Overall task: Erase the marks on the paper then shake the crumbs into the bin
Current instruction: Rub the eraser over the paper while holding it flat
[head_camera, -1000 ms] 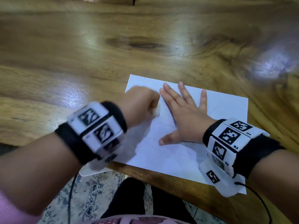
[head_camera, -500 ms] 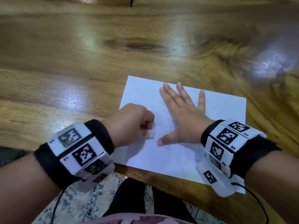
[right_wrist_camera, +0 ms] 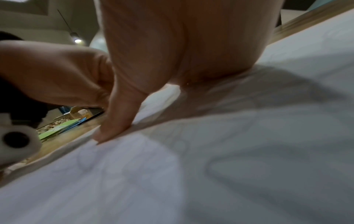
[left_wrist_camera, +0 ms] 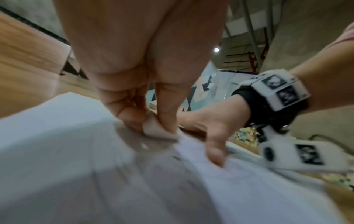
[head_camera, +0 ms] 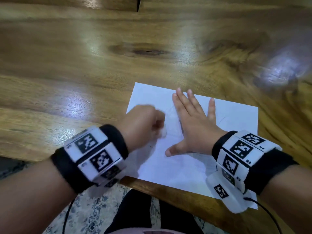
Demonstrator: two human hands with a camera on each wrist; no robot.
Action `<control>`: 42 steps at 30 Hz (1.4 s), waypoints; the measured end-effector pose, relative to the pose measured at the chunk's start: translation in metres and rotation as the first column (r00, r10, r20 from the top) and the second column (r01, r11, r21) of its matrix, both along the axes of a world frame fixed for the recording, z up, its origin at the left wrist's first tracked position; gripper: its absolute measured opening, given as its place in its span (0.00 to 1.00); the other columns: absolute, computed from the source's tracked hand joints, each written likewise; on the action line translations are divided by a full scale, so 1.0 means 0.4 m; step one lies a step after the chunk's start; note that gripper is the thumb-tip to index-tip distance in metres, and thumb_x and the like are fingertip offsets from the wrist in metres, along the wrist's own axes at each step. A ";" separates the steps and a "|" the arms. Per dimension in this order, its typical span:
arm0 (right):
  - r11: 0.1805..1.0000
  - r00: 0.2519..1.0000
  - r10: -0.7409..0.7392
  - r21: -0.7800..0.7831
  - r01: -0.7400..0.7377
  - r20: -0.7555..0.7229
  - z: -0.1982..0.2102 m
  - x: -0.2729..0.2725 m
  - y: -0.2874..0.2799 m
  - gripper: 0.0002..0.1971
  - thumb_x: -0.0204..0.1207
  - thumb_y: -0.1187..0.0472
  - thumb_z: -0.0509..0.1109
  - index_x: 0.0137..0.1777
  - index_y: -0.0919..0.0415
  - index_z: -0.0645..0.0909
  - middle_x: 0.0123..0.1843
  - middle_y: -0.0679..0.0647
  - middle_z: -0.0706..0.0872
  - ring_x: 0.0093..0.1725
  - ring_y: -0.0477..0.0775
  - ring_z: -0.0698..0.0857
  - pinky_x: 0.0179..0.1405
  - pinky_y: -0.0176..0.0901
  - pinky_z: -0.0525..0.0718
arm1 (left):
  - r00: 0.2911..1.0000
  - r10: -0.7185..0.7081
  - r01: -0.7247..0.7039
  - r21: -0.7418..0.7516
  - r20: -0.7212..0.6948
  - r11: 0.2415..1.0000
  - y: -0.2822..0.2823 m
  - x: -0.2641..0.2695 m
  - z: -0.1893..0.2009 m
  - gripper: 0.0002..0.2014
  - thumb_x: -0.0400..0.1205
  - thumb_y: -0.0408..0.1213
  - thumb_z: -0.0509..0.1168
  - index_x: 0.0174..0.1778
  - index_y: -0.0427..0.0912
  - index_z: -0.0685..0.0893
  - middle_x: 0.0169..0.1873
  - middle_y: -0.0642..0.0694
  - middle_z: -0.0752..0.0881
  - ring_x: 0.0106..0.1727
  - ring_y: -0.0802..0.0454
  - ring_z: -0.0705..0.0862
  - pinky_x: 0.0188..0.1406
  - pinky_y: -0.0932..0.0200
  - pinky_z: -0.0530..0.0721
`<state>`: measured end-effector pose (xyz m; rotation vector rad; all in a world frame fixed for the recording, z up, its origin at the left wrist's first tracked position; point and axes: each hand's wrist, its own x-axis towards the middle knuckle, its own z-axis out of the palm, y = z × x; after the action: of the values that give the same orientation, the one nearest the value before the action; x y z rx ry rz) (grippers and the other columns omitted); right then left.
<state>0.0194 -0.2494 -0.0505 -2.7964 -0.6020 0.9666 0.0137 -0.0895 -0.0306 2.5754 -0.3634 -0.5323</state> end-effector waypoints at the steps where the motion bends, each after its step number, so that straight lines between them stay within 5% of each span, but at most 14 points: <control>1: 1.000 1.000 -0.005 -0.003 0.005 0.002 0.001 0.000 0.001 0.75 0.51 0.25 0.74 0.78 0.54 0.20 0.78 0.43 0.17 0.76 0.47 0.19 0.68 0.70 0.22 | 0.998 0.039 -0.040 0.007 0.051 0.999 -0.007 0.033 0.003 0.03 0.73 0.35 0.69 0.38 0.40 0.84 0.32 0.51 0.77 0.37 0.52 0.74 0.28 0.74 0.67; 7: 0.998 0.998 -0.055 0.003 0.055 0.002 0.004 0.019 -0.010 0.74 0.50 0.26 0.74 0.79 0.53 0.22 0.78 0.42 0.19 0.77 0.47 0.20 0.70 0.71 0.23 | 0.991 0.105 -0.105 -0.006 0.078 0.994 -0.040 0.104 -0.001 0.03 0.73 0.34 0.69 0.38 0.39 0.83 0.24 0.56 0.72 0.38 0.51 0.74 0.29 0.63 0.62; 12: 0.999 0.999 -0.038 -0.008 0.038 0.014 -0.002 0.029 -0.019 0.75 0.50 0.23 0.72 0.78 0.53 0.20 0.78 0.43 0.17 0.76 0.49 0.19 0.70 0.74 0.25 | 0.993 0.103 -0.102 -0.032 0.058 0.994 -0.014 -0.007 -0.010 0.11 0.72 0.41 0.71 0.28 0.48 0.75 0.27 0.53 0.72 0.34 0.50 0.73 0.28 0.60 0.62; 15: 0.999 0.999 -0.037 0.022 0.037 0.012 -0.002 0.029 -0.024 0.73 0.53 0.25 0.73 0.79 0.52 0.22 0.78 0.42 0.18 0.77 0.49 0.19 0.69 0.74 0.24 | 0.991 0.124 -0.124 -0.012 0.042 0.992 -0.011 -0.007 -0.009 0.07 0.71 0.41 0.71 0.32 0.44 0.81 0.33 0.48 0.79 0.36 0.49 0.76 0.34 0.59 0.67; 19: 0.976 0.994 -0.107 0.189 0.108 -0.016 0.007 0.035 -0.044 0.62 0.60 0.38 0.78 0.83 0.47 0.37 0.82 0.40 0.28 0.79 0.46 0.24 0.71 0.67 0.23 | 0.982 0.185 -0.186 -0.040 -0.028 0.982 -0.010 0.016 -0.003 0.07 0.68 0.42 0.74 0.31 0.43 0.84 0.31 0.48 0.85 0.29 0.59 0.76 0.28 0.72 0.70; 23: 0.966 0.991 -0.131 0.226 0.129 -0.007 0.007 0.034 -0.046 0.60 0.61 0.41 0.80 0.84 0.45 0.41 0.83 0.39 0.31 0.80 0.45 0.26 0.71 0.65 0.23 | 0.970 0.239 -0.235 -0.083 0.039 0.968 -0.022 0.101 0.005 0.08 0.67 0.41 0.75 0.38 0.44 0.87 0.27 0.50 0.83 0.28 0.57 0.76 0.25 0.77 0.68; 27: 0.968 0.991 -0.132 0.218 0.127 0.008 0.001 0.035 -0.046 0.60 0.60 0.41 0.80 0.84 0.46 0.40 0.83 0.39 0.31 0.80 0.45 0.26 0.71 0.65 0.23 | 0.981 0.182 -0.180 -0.043 0.069 0.983 -0.055 0.138 0.007 0.03 0.70 0.36 0.73 0.35 0.42 0.86 0.21 0.58 0.74 0.25 0.60 0.72 0.22 0.79 0.67; 31: 0.973 0.993 -0.117 0.201 0.116 -0.005 -0.002 0.032 -0.045 0.60 0.61 0.40 0.79 0.83 0.46 0.39 0.82 0.39 0.29 0.79 0.46 0.25 0.71 0.65 0.22 | 0.998 -0.043 0.042 -0.020 -0.037 0.999 -0.011 0.017 0.000 0.13 0.69 0.38 0.74 0.22 0.49 0.77 0.19 0.56 0.74 0.24 0.61 0.72 0.27 0.76 0.67; 33: 0.974 0.994 -0.113 0.200 0.110 0.004 -0.004 0.036 -0.046 0.60 0.62 0.39 0.78 0.83 0.46 0.38 0.82 0.39 0.28 0.79 0.46 0.24 0.71 0.66 0.23 | 0.995 -0.047 0.045 -0.025 -0.085 0.999 0.001 0.020 -0.003 0.10 0.69 0.39 0.73 0.25 0.47 0.80 0.21 0.56 0.75 0.26 0.63 0.73 0.26 0.72 0.67; 36: 0.973 0.993 -0.115 0.202 0.112 0.001 0.000 0.036 -0.047 0.60 0.62 0.39 0.78 0.83 0.45 0.38 0.82 0.39 0.28 0.79 0.46 0.24 0.71 0.66 0.22 | 0.993 0.100 -0.100 -0.009 0.061 0.995 -0.036 0.120 0.010 0.05 0.71 0.37 0.72 0.36 0.40 0.84 0.28 0.51 0.79 0.28 0.54 0.73 0.25 0.61 0.64; 39: 0.971 0.992 -0.124 0.205 0.121 0.000 0.001 0.035 -0.045 0.60 0.61 0.40 0.79 0.83 0.45 0.39 0.82 0.38 0.29 0.79 0.45 0.24 0.71 0.65 0.22 | 0.993 0.101 -0.101 0.000 0.061 0.995 -0.046 0.164 0.008 0.03 0.72 0.33 0.71 0.38 0.39 0.84 0.25 0.53 0.77 0.35 0.50 0.76 0.26 0.72 0.65; 42: 0.973 0.992 -0.124 0.198 0.123 -0.005 0.000 0.037 -0.046 0.60 0.61 0.41 0.79 0.83 0.45 0.38 0.82 0.39 0.29 0.79 0.45 0.24 0.71 0.65 0.22 | 0.995 -0.102 0.103 0.029 -0.020 0.994 -0.013 0.074 0.004 0.05 0.70 0.35 0.72 0.31 0.42 0.82 0.23 0.55 0.77 0.30 0.58 0.78 0.26 0.77 0.68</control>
<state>0.0341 -0.2679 -0.0505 -2.6278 -0.4888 0.8242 0.0432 -0.0947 -0.0290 2.5895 -0.4871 -0.6016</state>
